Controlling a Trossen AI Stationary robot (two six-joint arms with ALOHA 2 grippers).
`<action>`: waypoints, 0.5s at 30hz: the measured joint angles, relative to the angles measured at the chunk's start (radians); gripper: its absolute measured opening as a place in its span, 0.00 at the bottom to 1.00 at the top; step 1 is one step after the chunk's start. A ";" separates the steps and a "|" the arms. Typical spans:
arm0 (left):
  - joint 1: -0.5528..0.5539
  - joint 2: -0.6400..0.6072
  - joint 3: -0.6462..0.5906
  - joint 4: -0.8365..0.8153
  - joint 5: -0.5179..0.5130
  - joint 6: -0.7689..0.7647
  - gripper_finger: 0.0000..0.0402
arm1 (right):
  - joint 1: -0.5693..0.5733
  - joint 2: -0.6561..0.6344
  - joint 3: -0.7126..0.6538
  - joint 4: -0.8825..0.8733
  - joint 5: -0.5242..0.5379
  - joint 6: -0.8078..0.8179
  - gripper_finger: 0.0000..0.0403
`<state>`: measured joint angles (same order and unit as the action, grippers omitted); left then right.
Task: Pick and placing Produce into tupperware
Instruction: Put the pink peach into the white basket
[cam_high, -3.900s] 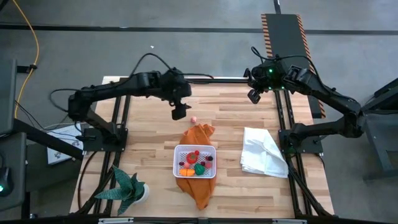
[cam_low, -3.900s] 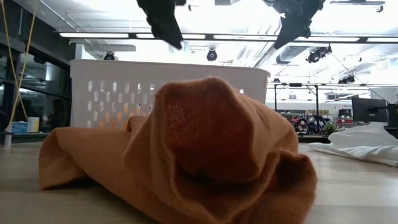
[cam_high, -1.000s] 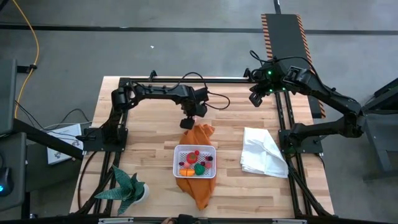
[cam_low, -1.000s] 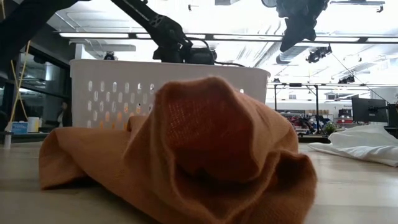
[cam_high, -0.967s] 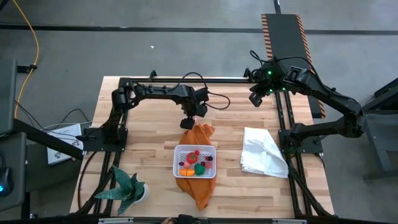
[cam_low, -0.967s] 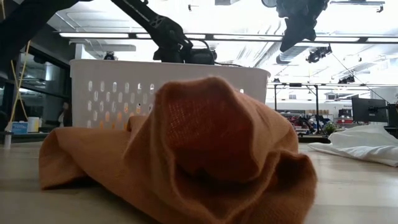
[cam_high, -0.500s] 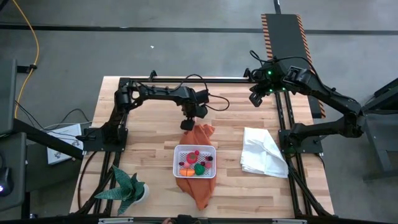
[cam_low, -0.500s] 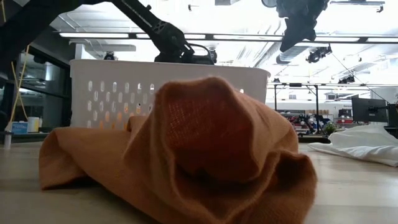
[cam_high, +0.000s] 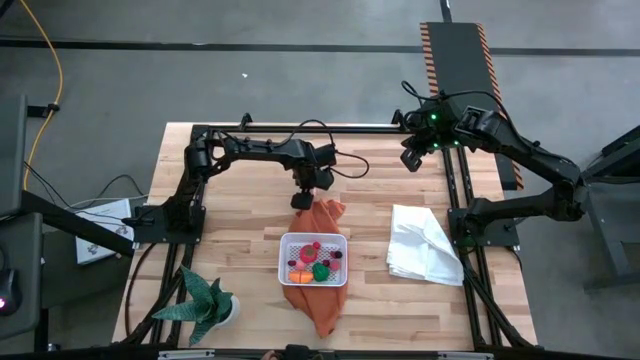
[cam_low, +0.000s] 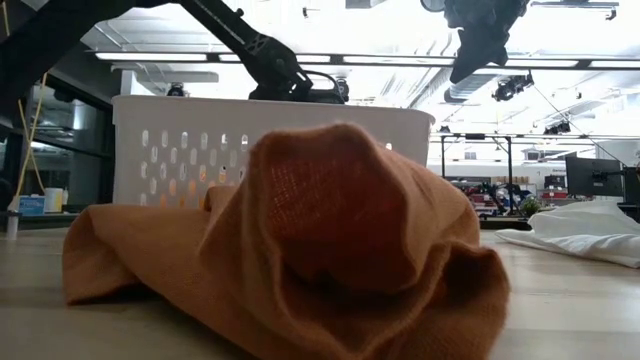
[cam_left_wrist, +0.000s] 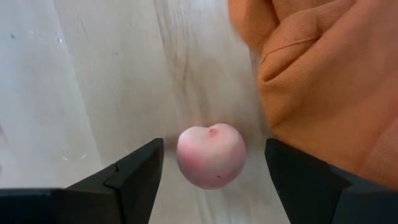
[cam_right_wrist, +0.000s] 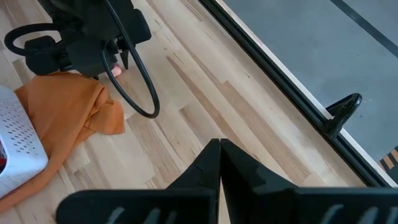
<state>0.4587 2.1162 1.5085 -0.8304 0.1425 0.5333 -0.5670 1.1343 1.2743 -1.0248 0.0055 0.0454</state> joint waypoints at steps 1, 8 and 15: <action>0.000 0.000 0.000 0.001 0.000 -0.006 0.67 | 0.000 0.000 0.000 0.000 0.003 0.000 0.00; 0.000 0.000 0.000 0.001 0.000 -0.015 0.66 | 0.000 0.000 0.000 0.000 0.010 -0.001 0.00; 0.000 -0.001 0.000 -0.006 0.000 -0.017 0.51 | 0.000 0.000 0.000 0.000 0.010 -0.001 0.00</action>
<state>0.4587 2.1155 1.5085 -0.8361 0.1425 0.5163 -0.5671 1.1343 1.2743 -1.0248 0.0154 0.0441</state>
